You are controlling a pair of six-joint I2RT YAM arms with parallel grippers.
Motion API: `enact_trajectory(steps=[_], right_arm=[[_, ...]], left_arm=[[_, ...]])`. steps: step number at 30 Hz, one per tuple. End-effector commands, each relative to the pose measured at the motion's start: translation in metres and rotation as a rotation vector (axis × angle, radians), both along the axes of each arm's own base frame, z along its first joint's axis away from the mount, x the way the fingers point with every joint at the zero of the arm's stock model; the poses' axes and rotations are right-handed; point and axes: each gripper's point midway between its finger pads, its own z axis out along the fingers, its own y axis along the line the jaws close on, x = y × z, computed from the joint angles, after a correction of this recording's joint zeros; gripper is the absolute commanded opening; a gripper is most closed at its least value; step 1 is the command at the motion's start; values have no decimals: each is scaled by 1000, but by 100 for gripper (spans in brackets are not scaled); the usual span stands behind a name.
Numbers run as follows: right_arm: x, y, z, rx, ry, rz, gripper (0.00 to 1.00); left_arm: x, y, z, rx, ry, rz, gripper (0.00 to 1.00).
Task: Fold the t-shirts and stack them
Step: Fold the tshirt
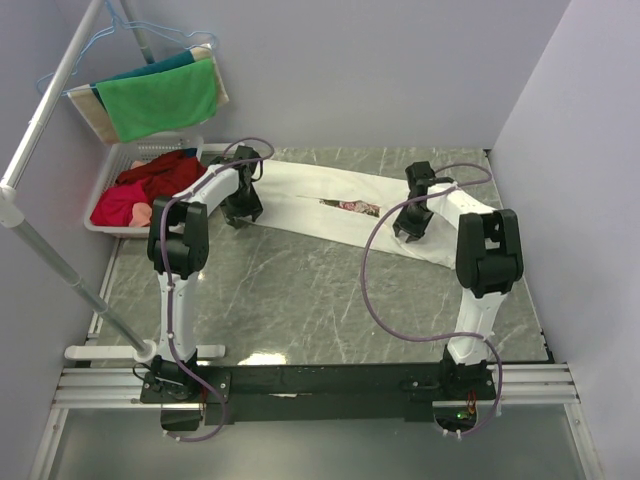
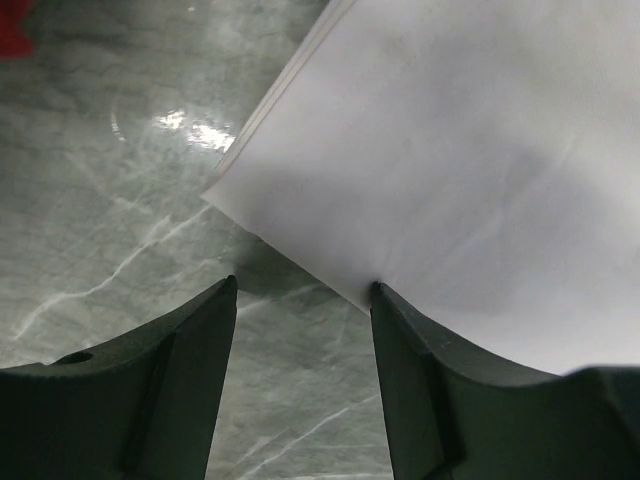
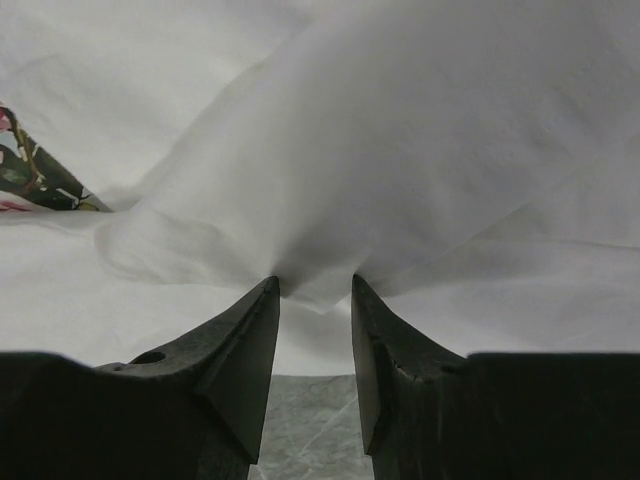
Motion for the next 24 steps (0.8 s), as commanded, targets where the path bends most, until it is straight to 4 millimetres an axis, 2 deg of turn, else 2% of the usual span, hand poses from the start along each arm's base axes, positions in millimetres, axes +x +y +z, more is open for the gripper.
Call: enact_trajectory(steps=[1, 5, 8, 9, 12, 16, 21, 24], right_arm=[[4, 4, -5, 0, -1, 2, 41], [5, 3, -11, -11, 18, -2, 38], [7, 1, -11, -26, 22, -7, 27], [7, 0, -11, -31, 23, -8, 20], [11, -2, -5, -40, 8, -21, 13], [17, -2, 7, -46, -17, -17, 11], [26, -1, 24, -46, -52, -11, 18], [30, 0, 29, -43, -64, -8, 15]], left_arm=[[-8, 19, 5, 90, 31, 48, 61], [-6, 18, 7, 82, 25, 44, 61], [-5, 18, 8, 80, 22, 42, 61], [-6, 18, 7, 79, 25, 40, 61], [-5, 18, 7, 79, 23, 39, 61], [-4, 17, 7, 79, 23, 39, 61], [-3, 17, 6, 78, 22, 39, 61], [-4, 17, 4, 77, 26, 38, 61]])
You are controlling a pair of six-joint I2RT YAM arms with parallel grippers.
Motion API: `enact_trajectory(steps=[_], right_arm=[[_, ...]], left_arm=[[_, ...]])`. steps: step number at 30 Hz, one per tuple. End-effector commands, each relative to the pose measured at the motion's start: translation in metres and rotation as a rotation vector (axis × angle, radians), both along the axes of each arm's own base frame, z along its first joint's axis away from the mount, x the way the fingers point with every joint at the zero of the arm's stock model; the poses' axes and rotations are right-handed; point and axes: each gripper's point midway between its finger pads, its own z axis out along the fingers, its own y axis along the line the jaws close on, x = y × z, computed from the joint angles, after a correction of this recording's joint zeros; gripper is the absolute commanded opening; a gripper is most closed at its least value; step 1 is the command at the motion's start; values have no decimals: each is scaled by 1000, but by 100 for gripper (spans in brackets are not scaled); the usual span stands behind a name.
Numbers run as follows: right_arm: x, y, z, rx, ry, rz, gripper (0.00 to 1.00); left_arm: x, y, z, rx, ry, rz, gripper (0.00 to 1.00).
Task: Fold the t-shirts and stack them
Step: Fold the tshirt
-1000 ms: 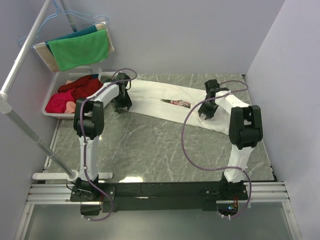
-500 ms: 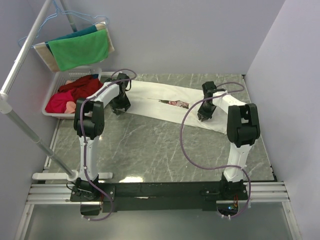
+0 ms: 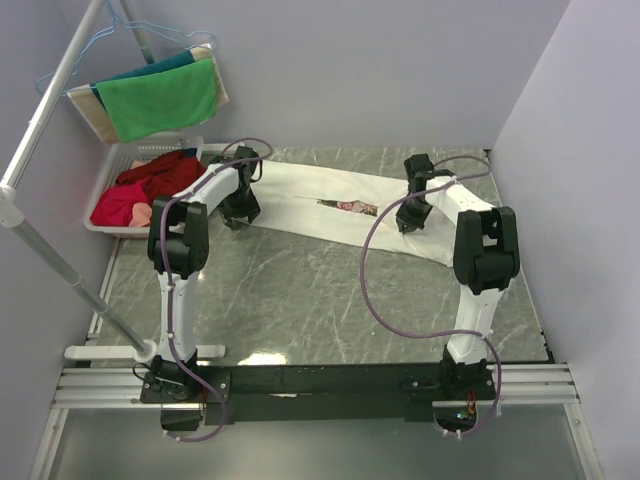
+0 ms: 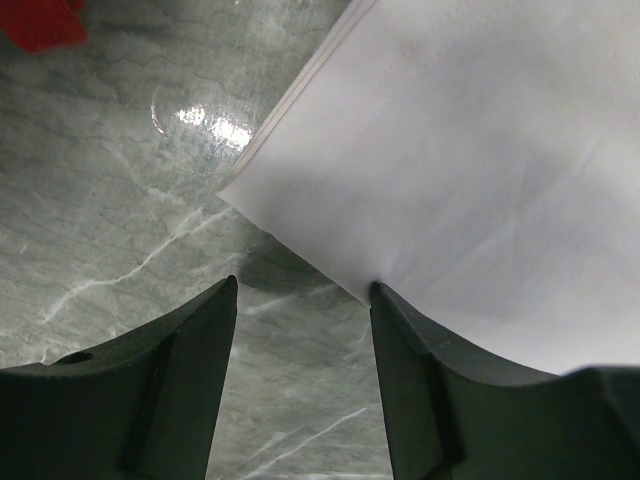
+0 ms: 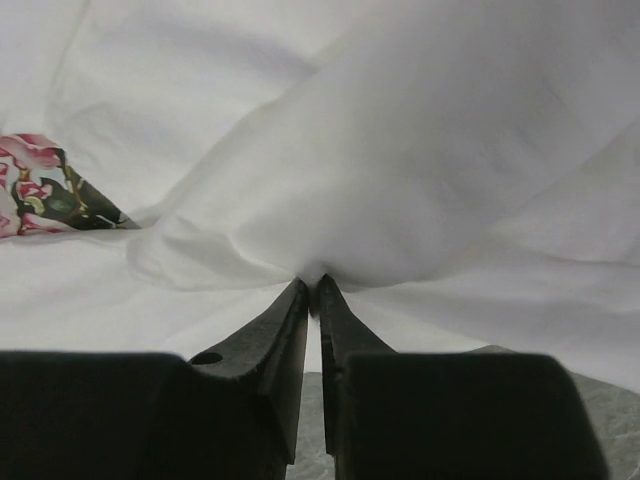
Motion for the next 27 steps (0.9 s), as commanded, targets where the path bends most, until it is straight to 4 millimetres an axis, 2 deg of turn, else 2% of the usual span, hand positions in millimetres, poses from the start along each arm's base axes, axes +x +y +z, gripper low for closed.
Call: enact_trajectory(steps=[1, 3, 4, 5, 9, 15, 17, 20, 22, 27], right_arm=[[16, 0, 20, -22, -56, 7, 14], [18, 1, 20, -21, -56, 9, 4], [19, 1, 21, -22, -57, 12, 4], [19, 1, 20, -23, -51, 15, 5], [17, 2, 19, -22, -48, 19, 20], [14, 2, 16, -13, -39, 17, 23], [14, 3, 15, -12, -39, 19, 19], [15, 3, 11, -15, -33, 19, 0], [16, 3, 9, -17, -30, 18, 0], [36, 6, 16, -10, -77, 21, 0]], left_arm=[[3, 7, 2, 26, 2, 9, 61], [3, 7, 2, 26, -1, 9, 61], [3, 7, 2, 26, 0, 8, 61], [3, 7, 3, 26, -2, 8, 61], [5, 6, 3, 23, -6, 7, 61], [5, 6, 3, 25, -7, 5, 61], [5, 6, 4, 25, -6, 5, 61], [5, 6, 4, 25, -8, 5, 61], [4, 7, 4, 25, -6, 5, 61], [3, 7, 5, 28, -8, 7, 61]])
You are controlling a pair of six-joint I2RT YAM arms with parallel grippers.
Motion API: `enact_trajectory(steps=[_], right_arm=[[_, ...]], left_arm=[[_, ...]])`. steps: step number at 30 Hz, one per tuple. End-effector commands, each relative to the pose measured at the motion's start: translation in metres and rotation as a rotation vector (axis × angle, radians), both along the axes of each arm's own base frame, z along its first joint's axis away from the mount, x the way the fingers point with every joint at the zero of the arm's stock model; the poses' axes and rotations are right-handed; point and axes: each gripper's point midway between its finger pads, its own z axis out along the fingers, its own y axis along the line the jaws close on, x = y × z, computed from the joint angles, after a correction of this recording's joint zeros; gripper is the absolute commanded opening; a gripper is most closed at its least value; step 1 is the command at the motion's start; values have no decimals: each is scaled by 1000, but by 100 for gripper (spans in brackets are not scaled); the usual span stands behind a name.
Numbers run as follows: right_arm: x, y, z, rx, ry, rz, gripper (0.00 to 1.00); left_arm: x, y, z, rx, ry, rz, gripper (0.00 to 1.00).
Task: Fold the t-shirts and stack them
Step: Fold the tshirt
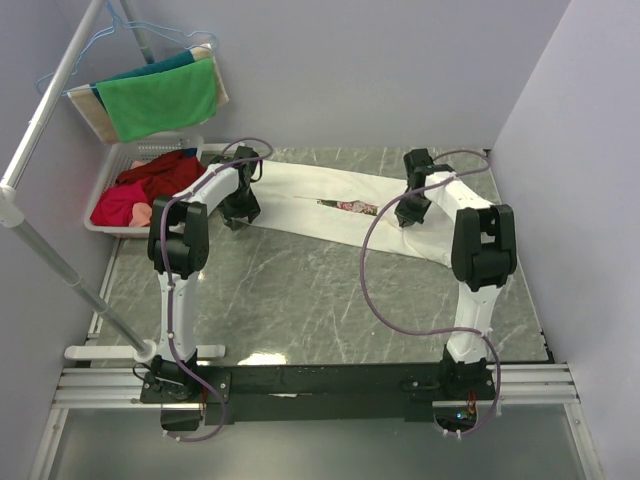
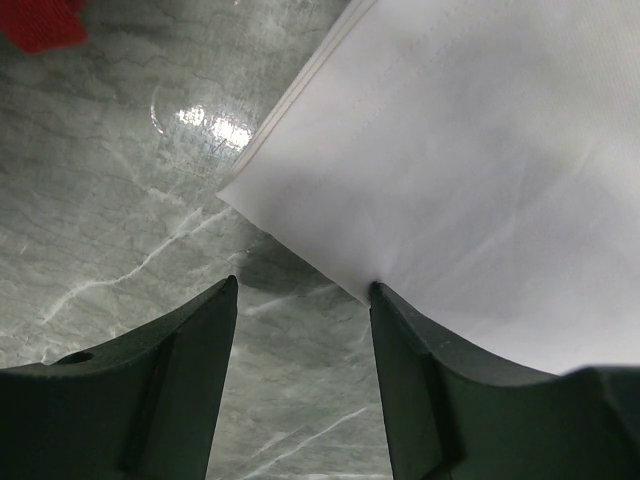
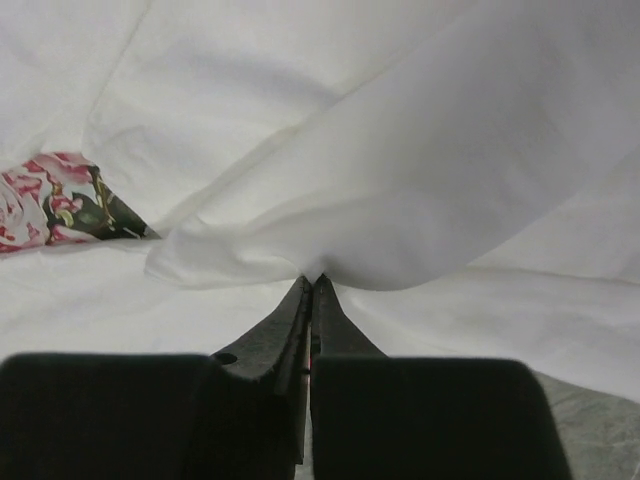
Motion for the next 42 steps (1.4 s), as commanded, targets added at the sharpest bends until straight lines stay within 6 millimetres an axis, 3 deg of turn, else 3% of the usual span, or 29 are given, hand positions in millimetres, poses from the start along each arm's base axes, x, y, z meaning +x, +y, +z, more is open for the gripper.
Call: enact_trajectory(steps=[1, 6, 13, 18, 20, 23, 27, 30, 37, 42], right_arm=[[30, 6, 5, -2, -58, 5, 0], [63, 11, 19, 9, -128, 14, 0], [97, 19, 12, 31, -148, 34, 0], [117, 20, 15, 38, -216, 57, 34], [126, 15, 25, 35, -271, 53, 40], [133, 4, 47, 24, -330, 27, 40], [123, -15, 82, -35, -368, 6, 40], [104, -29, 86, -95, -322, -4, 40], [46, -43, 47, -118, -131, -10, 38], [29, -44, 23, -58, -54, -45, 38]], left_arm=[[2, 8, 5, 29, -6, 9, 61], [2, 9, 7, 34, -10, 12, 61], [0, 9, 9, 30, -10, 13, 61], [0, 7, 9, 20, -11, 8, 61], [1, 7, 10, 17, -14, 7, 61], [3, 6, 12, 15, -21, 1, 61], [4, 7, 15, 19, -26, -3, 61], [5, 6, 15, 12, -31, -3, 61], [6, 4, 12, 4, -29, -7, 61], [4, 3, 8, -1, -20, -7, 61]])
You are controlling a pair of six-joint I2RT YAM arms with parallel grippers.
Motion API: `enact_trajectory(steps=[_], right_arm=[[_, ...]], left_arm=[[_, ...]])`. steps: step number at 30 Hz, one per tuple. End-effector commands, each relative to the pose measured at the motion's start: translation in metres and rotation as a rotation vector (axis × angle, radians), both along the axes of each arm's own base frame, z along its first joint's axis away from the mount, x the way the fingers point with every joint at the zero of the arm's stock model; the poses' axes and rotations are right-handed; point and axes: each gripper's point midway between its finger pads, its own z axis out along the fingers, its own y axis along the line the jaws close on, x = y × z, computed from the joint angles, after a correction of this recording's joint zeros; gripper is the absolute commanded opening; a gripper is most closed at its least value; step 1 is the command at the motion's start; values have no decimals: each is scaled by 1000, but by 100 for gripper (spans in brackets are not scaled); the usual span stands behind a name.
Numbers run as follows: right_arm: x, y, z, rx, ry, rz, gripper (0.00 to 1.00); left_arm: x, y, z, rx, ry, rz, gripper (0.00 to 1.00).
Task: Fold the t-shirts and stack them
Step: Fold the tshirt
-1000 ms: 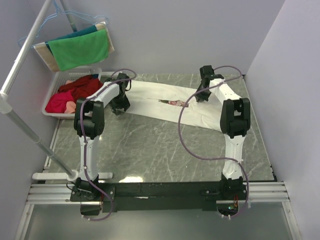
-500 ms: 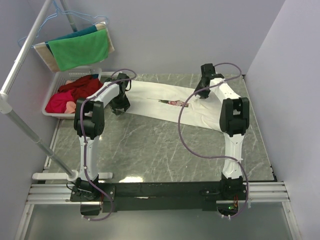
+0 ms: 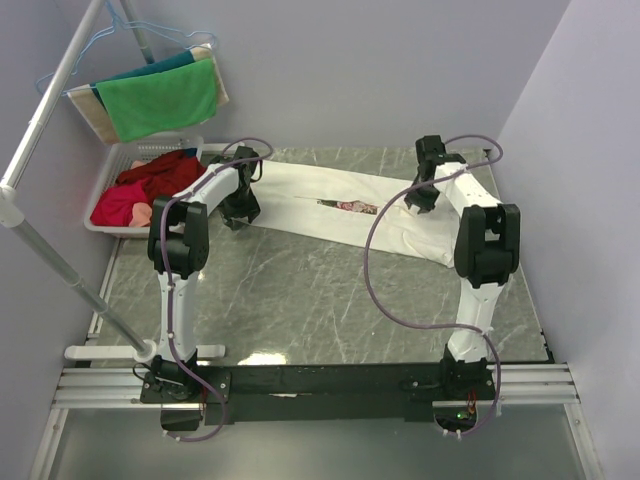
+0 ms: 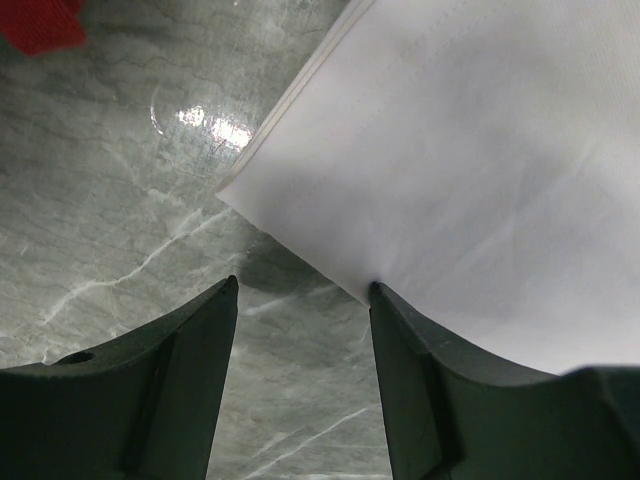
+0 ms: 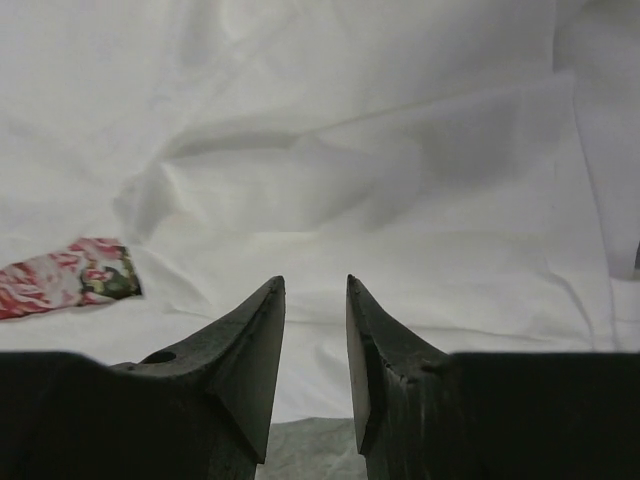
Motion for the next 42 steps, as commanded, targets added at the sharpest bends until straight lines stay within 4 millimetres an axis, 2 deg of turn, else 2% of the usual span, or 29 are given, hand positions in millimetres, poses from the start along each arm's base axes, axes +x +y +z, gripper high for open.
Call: enact_trajectory(steps=[1, 7, 11, 15, 21, 22, 29, 31, 36, 37, 39, 40, 42], right_arm=[[-19, -10, -13, 42, 74, -47, 38], [-17, -16, -31, 37, 116, -65, 37], [-11, -24, -55, 56, 162, -87, 37], [-5, -25, -64, 66, 183, -90, 36], [4, -32, -56, 26, 157, -106, 35], [5, -45, -54, 26, 150, -135, 35], [30, -50, -28, 10, 48, -136, 34], [37, -52, -26, 5, 28, -132, 34], [64, -48, -22, 32, -50, -112, 34], [68, -47, -29, 37, -44, -112, 34], [82, -43, -24, 64, -78, -106, 34], [86, -41, -29, 74, -78, -103, 34], [98, -38, -21, 93, -122, -99, 34]], left_arm=[[3, 3, 8, -3, -20, -7, 61], [3, 3, 6, -2, -15, -8, 61], [6, 2, 8, -4, -20, -10, 61], [7, 3, 9, 4, -20, -11, 61], [6, 3, 8, 3, -14, -8, 61], [6, 3, 8, 2, -13, -10, 61], [8, 3, 8, 4, -14, -13, 61], [8, 2, 8, 3, -14, -13, 61], [9, 1, 6, -1, -10, -16, 61], [9, 1, 6, -2, -9, -16, 61], [10, 0, 6, -4, -12, -18, 61], [10, 0, 6, -3, -10, -19, 61], [11, 1, 7, -2, -13, -20, 61]])
